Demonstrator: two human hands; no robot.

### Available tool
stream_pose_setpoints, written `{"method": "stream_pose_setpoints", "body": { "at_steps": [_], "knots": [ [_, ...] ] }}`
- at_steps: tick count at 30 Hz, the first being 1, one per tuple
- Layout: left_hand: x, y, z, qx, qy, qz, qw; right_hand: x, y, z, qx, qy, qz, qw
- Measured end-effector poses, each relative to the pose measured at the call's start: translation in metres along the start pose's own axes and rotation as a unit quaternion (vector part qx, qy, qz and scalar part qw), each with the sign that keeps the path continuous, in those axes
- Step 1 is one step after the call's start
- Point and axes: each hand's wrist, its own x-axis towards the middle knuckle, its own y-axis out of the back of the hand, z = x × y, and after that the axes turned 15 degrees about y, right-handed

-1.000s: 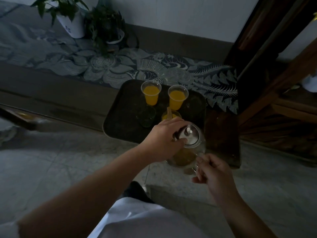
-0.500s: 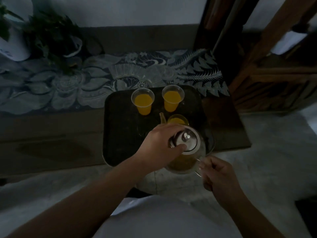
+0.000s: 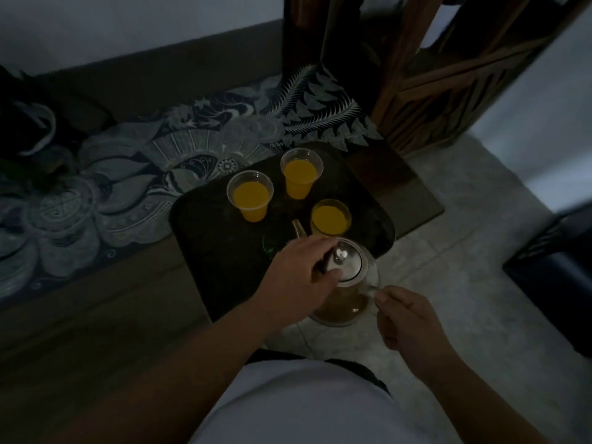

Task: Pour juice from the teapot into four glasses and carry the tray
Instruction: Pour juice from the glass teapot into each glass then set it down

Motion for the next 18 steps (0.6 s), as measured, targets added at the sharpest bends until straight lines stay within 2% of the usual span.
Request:
{"method": "stream_pose_setpoints", "body": {
  "at_steps": [13,18],
  "knots": [
    [-0.008,-0.004,-0.010,-0.070,0.046,-0.020,0.996,-0.009,-0.007,-0.014,-0.097,-0.021,-0.016,0.995],
    [-0.009,-0.007,-0.012,-0.108,0.077,-0.039,0.990,-0.008,-0.011,-0.025,-0.116,-0.058,-0.012,0.991]
  ]
}}
